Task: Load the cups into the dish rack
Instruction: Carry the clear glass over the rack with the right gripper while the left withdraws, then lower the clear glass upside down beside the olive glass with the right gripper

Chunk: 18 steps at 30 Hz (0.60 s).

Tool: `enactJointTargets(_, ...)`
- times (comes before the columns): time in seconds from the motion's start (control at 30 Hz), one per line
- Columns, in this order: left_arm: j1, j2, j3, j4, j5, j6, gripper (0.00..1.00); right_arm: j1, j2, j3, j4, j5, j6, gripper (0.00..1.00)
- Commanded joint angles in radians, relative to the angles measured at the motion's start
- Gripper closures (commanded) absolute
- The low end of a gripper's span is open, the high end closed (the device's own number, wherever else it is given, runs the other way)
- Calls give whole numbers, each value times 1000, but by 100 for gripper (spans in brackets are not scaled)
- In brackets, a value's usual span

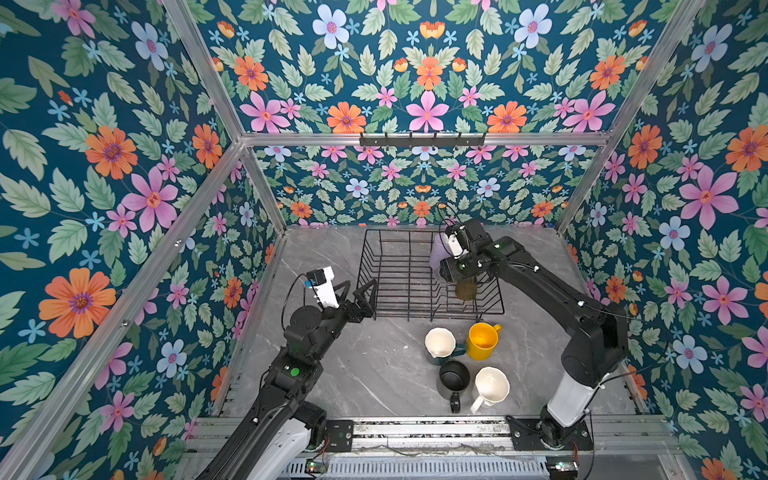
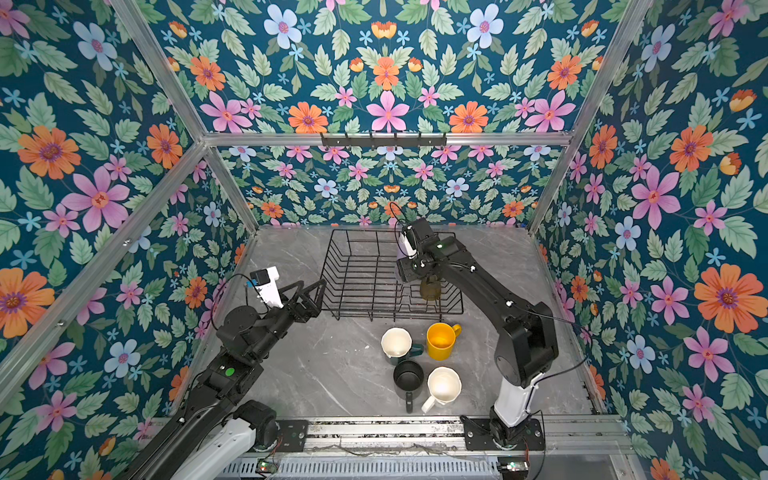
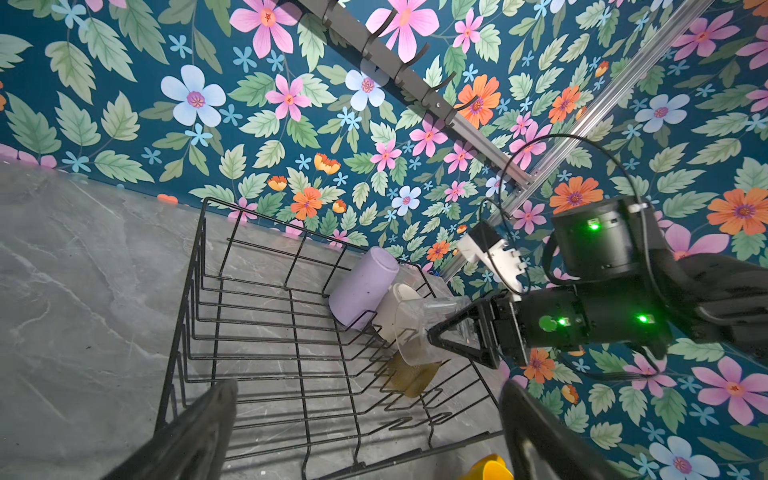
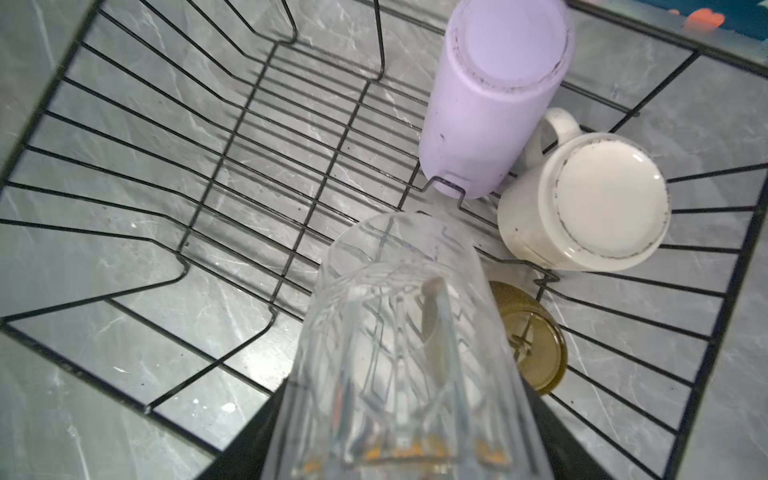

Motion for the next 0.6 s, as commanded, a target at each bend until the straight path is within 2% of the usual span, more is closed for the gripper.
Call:
enactJointTargets(0.0,2,-6,6,-12,-10,14,0,6,36,33,-27,41,-22,100)
enactJointTargets(0.57,2,-38,8,-44,-32,20,0,19,224,128,-54,43,-36,100)
